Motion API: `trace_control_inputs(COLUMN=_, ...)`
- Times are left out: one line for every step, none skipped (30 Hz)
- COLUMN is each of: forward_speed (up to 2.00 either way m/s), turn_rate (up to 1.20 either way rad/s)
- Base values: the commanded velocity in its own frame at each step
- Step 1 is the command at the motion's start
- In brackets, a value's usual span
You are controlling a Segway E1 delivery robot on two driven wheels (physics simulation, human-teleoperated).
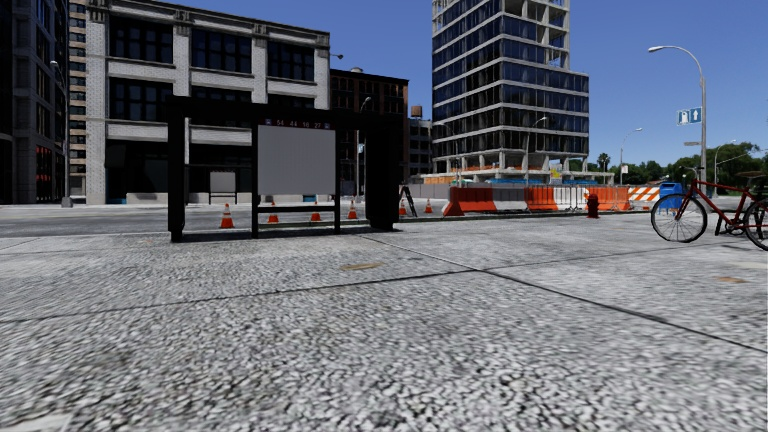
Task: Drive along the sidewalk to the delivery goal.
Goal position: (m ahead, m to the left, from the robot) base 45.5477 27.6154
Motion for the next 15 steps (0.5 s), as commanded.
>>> trace_control_inputs(forward_speed=0.00, turn_rate=0.00)
trace_control_inputs(forward_speed=0.00, turn_rate=0.00)
trace_control_inputs(forward_speed=0.00, turn_rate=0.00)
trace_control_inputs(forward_speed=0.00, turn_rate=0.00)
trace_control_inputs(forward_speed=0.00, turn_rate=0.00)
trace_control_inputs(forward_speed=0.00, turn_rate=0.00)
trace_control_inputs(forward_speed=0.01, turn_rate=0.00)
trace_control_inputs(forward_speed=0.08, turn_rate=0.00)
trace_control_inputs(forward_speed=0.17, turn_rate=0.00)
trace_control_inputs(forward_speed=0.21, turn_rate=0.00)
trace_control_inputs(forward_speed=0.22, turn_rate=0.00)
trace_control_inputs(forward_speed=0.25, turn_rate=0.00)
trace_control_inputs(forward_speed=0.32, turn_rate=0.00)
trace_control_inputs(forward_speed=0.38, turn_rate=0.00)
trace_control_inputs(forward_speed=0.40, turn_rate=0.00)
